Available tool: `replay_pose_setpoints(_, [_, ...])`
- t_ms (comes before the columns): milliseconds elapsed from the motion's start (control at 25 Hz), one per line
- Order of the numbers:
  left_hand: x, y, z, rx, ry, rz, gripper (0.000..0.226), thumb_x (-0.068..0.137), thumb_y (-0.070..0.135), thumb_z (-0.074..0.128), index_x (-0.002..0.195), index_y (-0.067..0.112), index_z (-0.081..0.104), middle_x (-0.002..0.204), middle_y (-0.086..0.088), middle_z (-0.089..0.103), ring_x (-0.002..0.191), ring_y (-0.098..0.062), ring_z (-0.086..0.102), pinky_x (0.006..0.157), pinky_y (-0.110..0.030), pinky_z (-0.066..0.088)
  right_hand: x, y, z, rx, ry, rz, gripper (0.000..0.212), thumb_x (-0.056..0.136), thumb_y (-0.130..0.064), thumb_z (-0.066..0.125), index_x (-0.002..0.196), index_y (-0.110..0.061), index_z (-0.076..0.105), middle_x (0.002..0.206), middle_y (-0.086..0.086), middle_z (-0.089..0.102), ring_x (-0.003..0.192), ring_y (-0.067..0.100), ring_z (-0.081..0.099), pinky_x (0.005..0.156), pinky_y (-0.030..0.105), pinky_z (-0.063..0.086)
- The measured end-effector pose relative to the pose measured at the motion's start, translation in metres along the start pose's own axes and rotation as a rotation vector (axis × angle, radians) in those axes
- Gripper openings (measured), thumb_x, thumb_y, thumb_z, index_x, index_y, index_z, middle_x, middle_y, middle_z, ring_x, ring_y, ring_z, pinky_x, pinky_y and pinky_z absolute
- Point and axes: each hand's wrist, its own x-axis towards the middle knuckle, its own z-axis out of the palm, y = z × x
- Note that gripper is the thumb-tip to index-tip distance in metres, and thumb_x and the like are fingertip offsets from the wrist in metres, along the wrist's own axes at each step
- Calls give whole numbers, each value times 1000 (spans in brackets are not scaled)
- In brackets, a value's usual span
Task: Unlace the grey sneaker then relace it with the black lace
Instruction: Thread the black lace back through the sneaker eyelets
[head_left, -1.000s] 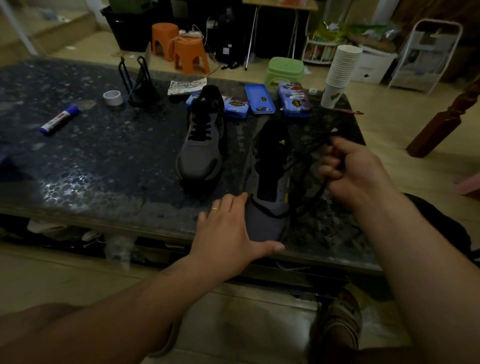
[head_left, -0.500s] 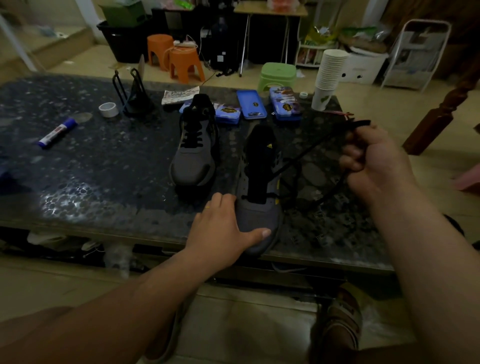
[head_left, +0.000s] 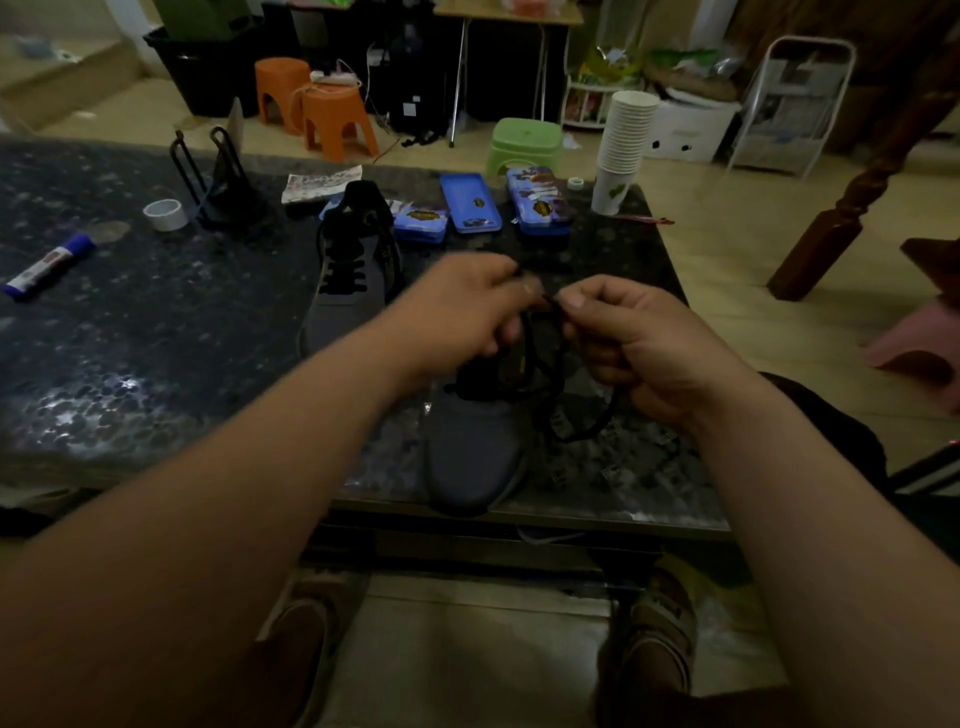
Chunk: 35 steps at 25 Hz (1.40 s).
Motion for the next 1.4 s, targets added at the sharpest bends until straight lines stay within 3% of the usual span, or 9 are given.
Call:
replay_pose_setpoints(80, [15,-1,-18,-431,215,-211,20,107,18,50,111,6,66,62,2,61,44,-9,51,46,-21,39,7,12,-10,-88,153,103,11,102,-14,60,95,-14,68,76,2,61,45,4,37,37,16,23])
replay_pose_setpoints(160, [25,-11,-39,-735,457,-298,33,106,13,47,138,5,51,91,-8,68,55,-12,66,50,-23,52,11,24,-18,-217,237,197,12,103,-11,59,101,-13,71,84,4,65,53,7,46,38,16,32])
replay_pose_setpoints(280, [16,-33,-49,-62,717,-168,42,93,21,61,133,16,48,104,-7,64,89,-23,69,82,-39,59,10,38,-16,-322,203,244,12,103,-11,59,102,-10,71,82,3,67,55,6,50,43,17,37])
replay_pose_setpoints(400, [-21,-32,-20,576,369,142,17,94,39,67,97,22,65,83,8,58,88,-19,60,77,-35,48,5,42,-9,-386,157,210,18,104,-22,60,90,-15,68,77,0,63,54,8,45,44,20,35])
replay_pose_setpoints(480, [-40,-31,1,930,48,206,26,91,55,66,95,30,63,93,8,53,98,-18,53,81,-37,43,3,40,-3,-342,118,166,26,104,-27,59,80,-17,62,68,0,51,48,8,37,40,21,28])
replay_pose_setpoints(560, [-45,-41,6,1087,-11,242,26,91,57,65,97,33,57,99,9,46,104,-19,49,83,-39,37,0,38,4,-247,92,136,28,105,-25,57,77,-19,57,62,-2,39,46,9,29,39,21,21])
replay_pose_setpoints(760, [-50,-52,-14,679,-183,292,9,93,28,67,87,29,60,92,10,55,84,-9,56,78,-37,49,1,44,18,-467,81,46,21,101,-28,64,87,-14,70,57,-6,50,48,6,40,47,23,32])
replay_pose_setpoints(1000, [-41,-51,-7,671,-142,82,2,98,27,64,99,27,62,79,8,63,76,-9,59,65,-33,48,1,56,20,-649,60,19,20,98,-27,68,90,-9,74,93,23,73,73,19,59,68,33,44])
replay_pose_setpoints(1400, [-30,-51,4,405,-119,-132,18,93,13,69,83,28,69,53,9,65,53,-9,70,50,-26,53,-1,56,19,-673,-29,68,21,97,-24,68,89,-5,71,53,-6,51,44,6,41,43,21,31])
